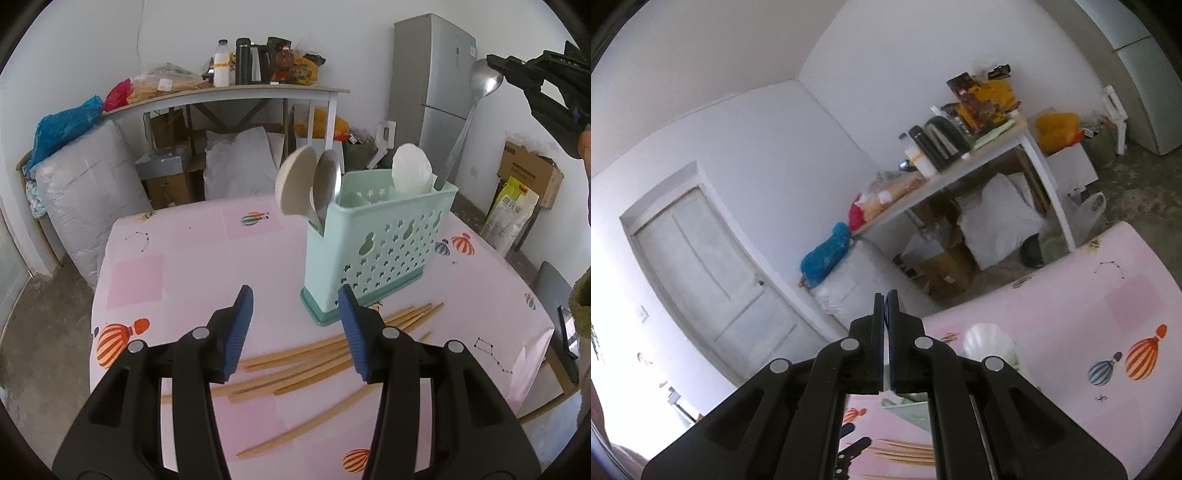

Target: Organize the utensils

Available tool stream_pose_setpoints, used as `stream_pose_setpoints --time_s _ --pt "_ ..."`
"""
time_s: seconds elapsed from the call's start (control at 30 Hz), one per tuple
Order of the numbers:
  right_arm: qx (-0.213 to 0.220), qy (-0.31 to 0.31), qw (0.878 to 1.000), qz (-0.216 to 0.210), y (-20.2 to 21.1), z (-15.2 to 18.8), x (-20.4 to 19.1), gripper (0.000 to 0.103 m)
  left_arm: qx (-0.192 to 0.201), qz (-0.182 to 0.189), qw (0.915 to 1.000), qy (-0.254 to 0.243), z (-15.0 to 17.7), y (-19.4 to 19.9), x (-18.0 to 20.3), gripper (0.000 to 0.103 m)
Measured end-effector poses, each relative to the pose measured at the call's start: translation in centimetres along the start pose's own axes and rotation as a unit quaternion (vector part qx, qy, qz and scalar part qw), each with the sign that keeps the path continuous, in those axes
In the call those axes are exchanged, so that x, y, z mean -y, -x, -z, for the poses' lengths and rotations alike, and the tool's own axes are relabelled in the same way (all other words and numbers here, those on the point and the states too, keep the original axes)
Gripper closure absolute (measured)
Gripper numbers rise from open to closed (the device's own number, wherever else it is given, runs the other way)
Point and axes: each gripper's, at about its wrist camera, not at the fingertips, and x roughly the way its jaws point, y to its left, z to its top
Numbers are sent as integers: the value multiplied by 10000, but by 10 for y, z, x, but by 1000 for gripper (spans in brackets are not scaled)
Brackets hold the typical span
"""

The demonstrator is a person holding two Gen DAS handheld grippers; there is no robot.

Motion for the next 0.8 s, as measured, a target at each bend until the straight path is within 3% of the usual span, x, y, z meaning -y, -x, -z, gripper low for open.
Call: stream_pose_setpoints --time_s 0.23,0.4,0.5,0.63,0.8 --pt "-320 -750 9967 37 -21 19 49 100 -80 44 9999 64 4 -7 2 57" --pt "-439 -1041 9914 654 -16 43 82 95 -132 -51 9999 0 10 -7 1 53" --pt "-231 -1146 9907 691 1 53 86 81 -176 -119 9998 11 13 -7 -1 52" --pt "-84 -1143 9890 934 24 69 86 80 -206 -195 9996 53 13 -7 -6 52" --pt "-557 -1198 9834 1245 29 112 86 79 -250 -398 9989 40 8 -11 -18 52"
